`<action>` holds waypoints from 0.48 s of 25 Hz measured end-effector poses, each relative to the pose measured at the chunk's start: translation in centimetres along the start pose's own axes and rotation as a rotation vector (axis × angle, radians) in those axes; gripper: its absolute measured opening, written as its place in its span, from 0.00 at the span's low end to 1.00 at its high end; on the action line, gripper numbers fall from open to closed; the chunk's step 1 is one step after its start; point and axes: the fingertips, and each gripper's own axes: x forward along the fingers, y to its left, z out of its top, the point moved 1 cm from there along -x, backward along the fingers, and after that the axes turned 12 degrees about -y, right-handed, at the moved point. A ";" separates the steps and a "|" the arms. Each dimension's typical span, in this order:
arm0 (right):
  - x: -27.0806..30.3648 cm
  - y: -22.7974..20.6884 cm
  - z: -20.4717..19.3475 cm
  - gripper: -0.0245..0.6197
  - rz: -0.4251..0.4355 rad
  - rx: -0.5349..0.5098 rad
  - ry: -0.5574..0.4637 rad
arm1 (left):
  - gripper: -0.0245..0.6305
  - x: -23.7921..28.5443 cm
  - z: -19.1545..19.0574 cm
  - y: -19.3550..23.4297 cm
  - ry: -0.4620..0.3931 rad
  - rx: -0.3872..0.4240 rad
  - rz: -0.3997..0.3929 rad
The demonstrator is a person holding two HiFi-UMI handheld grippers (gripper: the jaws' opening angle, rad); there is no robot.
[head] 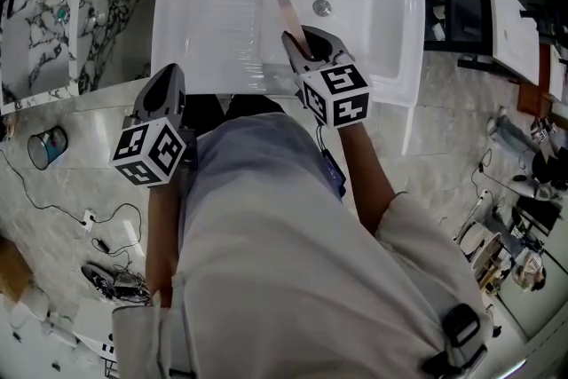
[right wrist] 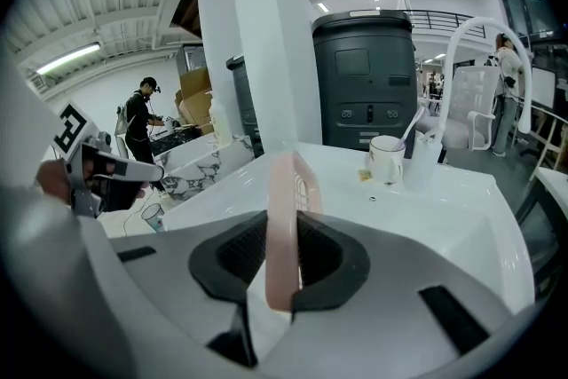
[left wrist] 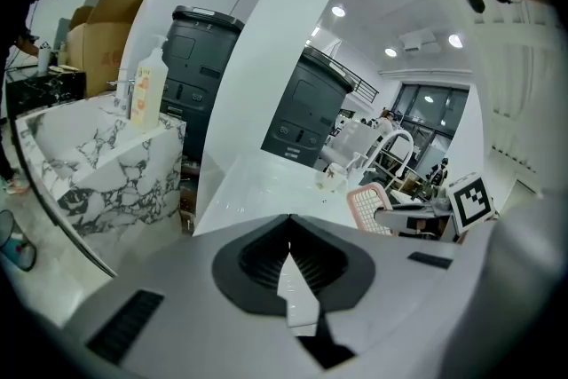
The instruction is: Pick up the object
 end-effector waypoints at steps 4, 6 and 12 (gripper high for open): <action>0.0 0.1 0.1 0.16 -0.002 -0.008 0.009 | 0.04 0.2 -0.1 0.2 0.012 -0.013 0.001; 0.1 0.3 0.2 0.16 -0.001 -0.012 0.011 | 0.04 0.1 -0.2 0.5 0.021 -0.015 0.006; 0.1 0.8 0.3 0.16 0.008 -0.018 0.016 | 0.04 0.0 -0.6 0.7 0.029 -0.025 0.011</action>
